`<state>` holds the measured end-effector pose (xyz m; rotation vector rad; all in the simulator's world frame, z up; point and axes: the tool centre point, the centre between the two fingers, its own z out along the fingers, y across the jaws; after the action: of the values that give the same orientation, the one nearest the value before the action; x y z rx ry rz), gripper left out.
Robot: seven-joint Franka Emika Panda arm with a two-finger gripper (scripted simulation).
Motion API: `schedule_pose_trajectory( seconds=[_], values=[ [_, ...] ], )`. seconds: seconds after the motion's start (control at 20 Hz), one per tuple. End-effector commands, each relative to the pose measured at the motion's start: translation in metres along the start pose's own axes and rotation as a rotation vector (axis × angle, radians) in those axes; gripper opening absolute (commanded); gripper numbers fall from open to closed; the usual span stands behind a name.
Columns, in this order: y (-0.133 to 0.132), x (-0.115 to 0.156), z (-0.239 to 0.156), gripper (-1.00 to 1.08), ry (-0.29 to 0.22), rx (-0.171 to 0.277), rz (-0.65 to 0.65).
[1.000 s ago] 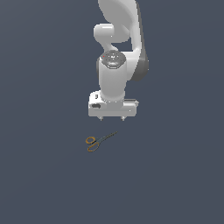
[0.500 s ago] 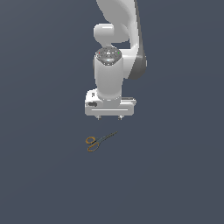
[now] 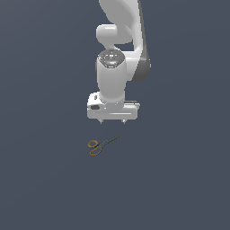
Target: Pick up the object and move it to a goal position.
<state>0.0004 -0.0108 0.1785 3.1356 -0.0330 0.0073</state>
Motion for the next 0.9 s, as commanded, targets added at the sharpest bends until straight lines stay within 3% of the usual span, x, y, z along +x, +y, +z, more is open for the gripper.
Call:
schedule_pose_trajectory(
  seconds=[0.0, 0.4, 0.85],
  values=[
    [0.0, 0.001, 0.002, 1.0, -0.001, 0.001, 0.024],
    [0.003, 0.005, 0.014, 1.0, -0.004, 0.007, 0.152],
    [0.009, 0.013, 0.038, 1.0, -0.009, 0.015, 0.397]
  ],
)
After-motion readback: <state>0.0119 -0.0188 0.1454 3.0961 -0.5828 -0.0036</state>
